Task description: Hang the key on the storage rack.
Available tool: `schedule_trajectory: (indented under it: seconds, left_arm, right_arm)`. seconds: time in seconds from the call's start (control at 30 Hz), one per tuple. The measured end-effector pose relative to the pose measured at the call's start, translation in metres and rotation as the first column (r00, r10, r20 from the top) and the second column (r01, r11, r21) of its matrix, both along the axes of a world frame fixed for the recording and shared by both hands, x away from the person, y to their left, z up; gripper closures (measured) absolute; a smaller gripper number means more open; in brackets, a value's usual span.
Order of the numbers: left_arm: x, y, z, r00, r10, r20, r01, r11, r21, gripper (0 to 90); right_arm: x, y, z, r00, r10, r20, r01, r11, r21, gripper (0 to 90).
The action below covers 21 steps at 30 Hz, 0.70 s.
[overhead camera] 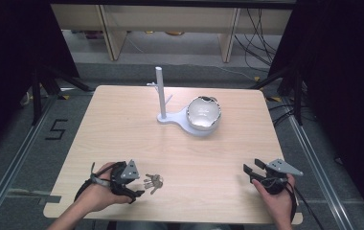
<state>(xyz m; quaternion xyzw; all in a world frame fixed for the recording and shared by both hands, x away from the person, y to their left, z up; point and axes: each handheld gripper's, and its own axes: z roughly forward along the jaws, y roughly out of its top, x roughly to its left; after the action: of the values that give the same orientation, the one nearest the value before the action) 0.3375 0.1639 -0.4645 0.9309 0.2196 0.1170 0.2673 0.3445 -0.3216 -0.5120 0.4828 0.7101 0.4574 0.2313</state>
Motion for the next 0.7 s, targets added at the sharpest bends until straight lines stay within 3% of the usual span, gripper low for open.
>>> schedule_trajectory:
  seconds: [0.1, 0.13, 0.17, 0.2, 0.3, 0.33, 0.37, 0.4, 0.47, 0.53, 0.6, 0.7]
  left_arm:
    - [0.008, -0.002, 0.006, 1.0000, 0.000, 0.001, 0.000, 0.9996, 0.030, 29.1]
    - [0.010, -0.004, 0.009, 0.9999, -0.002, -0.014, 0.003, 0.9989, 0.047, 29.1]
    - [0.014, -0.009, 0.011, 0.9979, 0.027, -0.059, -0.024, 0.9982, 0.055, 29.2]
    - [0.019, -0.013, 0.014, 0.9965, 0.009, -0.084, -0.002, 0.9964, 0.085, 29.2]
    - [0.028, -0.027, 0.019, 0.9946, 0.020, -0.101, -0.006, 0.9900, 0.141, 28.7]
    - [0.028, -0.027, 0.019, 0.9946, 0.020, -0.101, -0.006, 0.9900, 0.141, 27.5]
    - [0.034, -0.038, 0.019, 0.9898, 0.011, -0.142, 0.017, 0.9809, 0.194, 27.1]
    - [0.034, -0.038, 0.019, 0.9898, 0.011, -0.142, 0.017, 0.9809, 0.194, 27.1]
    - [0.041, -0.051, 0.019, 0.9900, -0.006, -0.141, 0.040, 0.9708, 0.236, 26.6]
    - [0.043, -0.058, 0.020, 0.9851, -0.019, -0.171, 0.066, 0.9603, 0.271, 26.1]
    - [0.045, -0.064, 0.020, 0.9829, -0.025, -0.183, 0.075, 0.9591, 0.273, 26.1]
    - [0.048, -0.070, 0.019, 0.9807, -0.036, -0.192, 0.092, 0.9515, 0.293, 26.1]
  right_arm:
    - [0.002, -0.002, -0.001, 0.9997, 0.007, 0.024, -0.007, 1.000, -0.003, 44.1]
    - [0.003, -0.003, -0.001, 0.9996, 0.014, 0.025, -0.014, 1.000, -0.009, 44.1]
    - [0.002, -0.003, -0.001, 0.9996, 0.009, 0.026, -0.008, 1.000, -0.009, 43.9]
    - [0.001, 0.000, -0.001, 1.0000, -0.002, -0.007, 0.002, 1.000, 0.022, 43.8]
    - [0.002, 0.000, 0.000, 1.0000, 0.003, -0.009, -0.003, 1.000, 0.004, 43.8]
    - [0.002, 0.000, 0.000, 1.0000, 0.003, -0.009, -0.003, 1.000, 0.004, 43.8]
    - [0.001, 0.000, 0.000, 0.9999, 0.000, -0.016, 0.000, 1.000, 0.006, 43.6]
    - [0.001, 0.000, 0.000, 0.9999, 0.000, -0.016, 0.000, 1.000, 0.006, 43.6]
    - [0.001, 0.000, 0.000, 0.9999, 0.002, -0.016, -0.002, 1.000, 0.009, 43.4]
    - [0.002, -0.001, -0.001, 1.0000, 0.006, -0.007, -0.006, 1.000, -0.002, 43.4]
    - [0.002, -0.001, -0.001, 0.9999, 0.004, -0.011, -0.003, 1.000, 0.001, 43.4]
    - [0.003, 0.000, -0.001, 1.0000, 0.000, -0.009, 0.000, 1.000, 0.002, 43.3]
